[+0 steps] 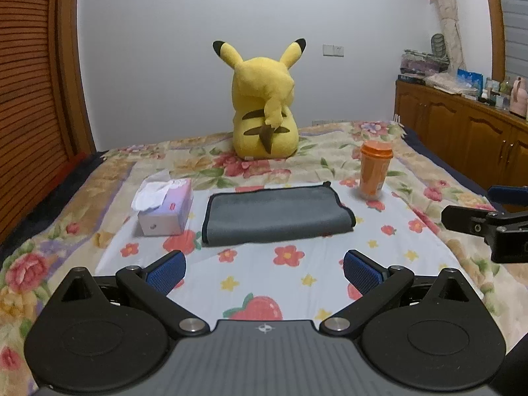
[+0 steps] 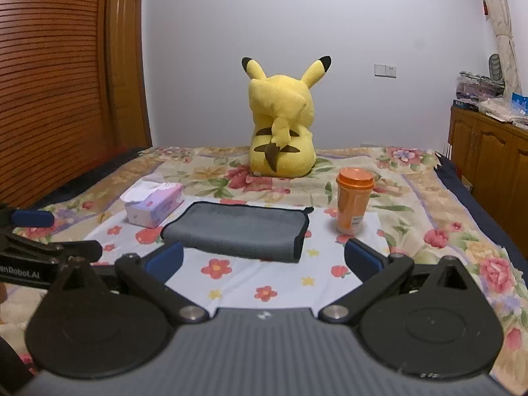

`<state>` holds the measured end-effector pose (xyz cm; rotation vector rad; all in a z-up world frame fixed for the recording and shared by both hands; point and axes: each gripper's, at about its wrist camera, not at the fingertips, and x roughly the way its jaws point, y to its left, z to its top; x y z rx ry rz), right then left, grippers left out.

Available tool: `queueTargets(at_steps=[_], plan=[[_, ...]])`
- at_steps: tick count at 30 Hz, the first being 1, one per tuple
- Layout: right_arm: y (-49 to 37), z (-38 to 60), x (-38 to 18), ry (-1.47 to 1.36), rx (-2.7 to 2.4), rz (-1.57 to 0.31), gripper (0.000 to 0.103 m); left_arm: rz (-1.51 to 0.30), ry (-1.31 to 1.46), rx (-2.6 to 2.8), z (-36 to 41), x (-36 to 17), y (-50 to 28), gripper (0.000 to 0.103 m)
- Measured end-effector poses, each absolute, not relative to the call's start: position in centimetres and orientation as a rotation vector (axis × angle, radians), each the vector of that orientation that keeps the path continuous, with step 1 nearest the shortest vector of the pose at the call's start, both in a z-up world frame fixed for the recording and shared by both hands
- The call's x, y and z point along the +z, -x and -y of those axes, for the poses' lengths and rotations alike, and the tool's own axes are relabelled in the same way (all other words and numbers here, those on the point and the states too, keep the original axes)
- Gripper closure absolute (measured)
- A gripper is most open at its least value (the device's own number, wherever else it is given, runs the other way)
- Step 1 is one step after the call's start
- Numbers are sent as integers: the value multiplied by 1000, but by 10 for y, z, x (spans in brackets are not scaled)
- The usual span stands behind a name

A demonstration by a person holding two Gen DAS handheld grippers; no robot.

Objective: Fold towel

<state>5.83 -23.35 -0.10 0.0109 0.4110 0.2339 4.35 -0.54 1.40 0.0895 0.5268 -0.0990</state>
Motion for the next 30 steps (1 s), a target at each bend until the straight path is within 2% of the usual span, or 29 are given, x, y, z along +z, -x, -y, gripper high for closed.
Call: queueTargets(at_steps=[30], plan=[[-72,221,-56,9,196,-507,0,-604,-54,-93,1,-53,-51,0]])
